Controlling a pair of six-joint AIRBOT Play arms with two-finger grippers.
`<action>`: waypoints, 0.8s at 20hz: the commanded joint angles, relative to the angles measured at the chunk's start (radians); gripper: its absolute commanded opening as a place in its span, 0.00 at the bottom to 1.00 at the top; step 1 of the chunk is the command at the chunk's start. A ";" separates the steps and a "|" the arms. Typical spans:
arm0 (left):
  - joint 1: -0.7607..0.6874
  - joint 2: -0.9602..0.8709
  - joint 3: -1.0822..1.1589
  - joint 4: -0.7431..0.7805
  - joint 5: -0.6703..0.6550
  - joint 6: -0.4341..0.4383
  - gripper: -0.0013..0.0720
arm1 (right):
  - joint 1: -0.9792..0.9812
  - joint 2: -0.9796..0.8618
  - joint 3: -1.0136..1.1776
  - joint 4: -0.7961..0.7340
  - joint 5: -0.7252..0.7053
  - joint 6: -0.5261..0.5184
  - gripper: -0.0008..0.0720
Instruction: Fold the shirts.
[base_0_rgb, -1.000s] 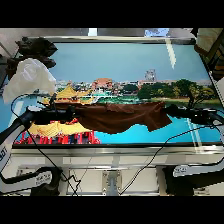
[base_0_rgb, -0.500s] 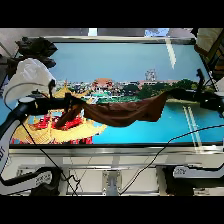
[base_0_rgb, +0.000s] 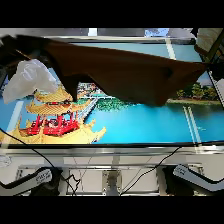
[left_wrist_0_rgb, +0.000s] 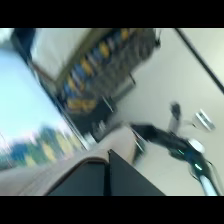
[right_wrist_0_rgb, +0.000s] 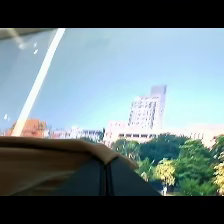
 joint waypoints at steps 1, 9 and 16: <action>0.131 0.004 0.134 -0.020 0.010 -0.079 0.03 | -0.079 0.084 0.041 0.129 -0.014 0.065 0.05; 0.148 0.140 0.326 0.153 -0.129 -0.193 0.03 | -0.074 0.363 0.115 0.066 0.083 0.119 0.04; 0.147 0.278 0.574 0.362 -0.118 -0.325 0.03 | 0.173 0.488 0.372 -0.544 0.022 0.287 0.04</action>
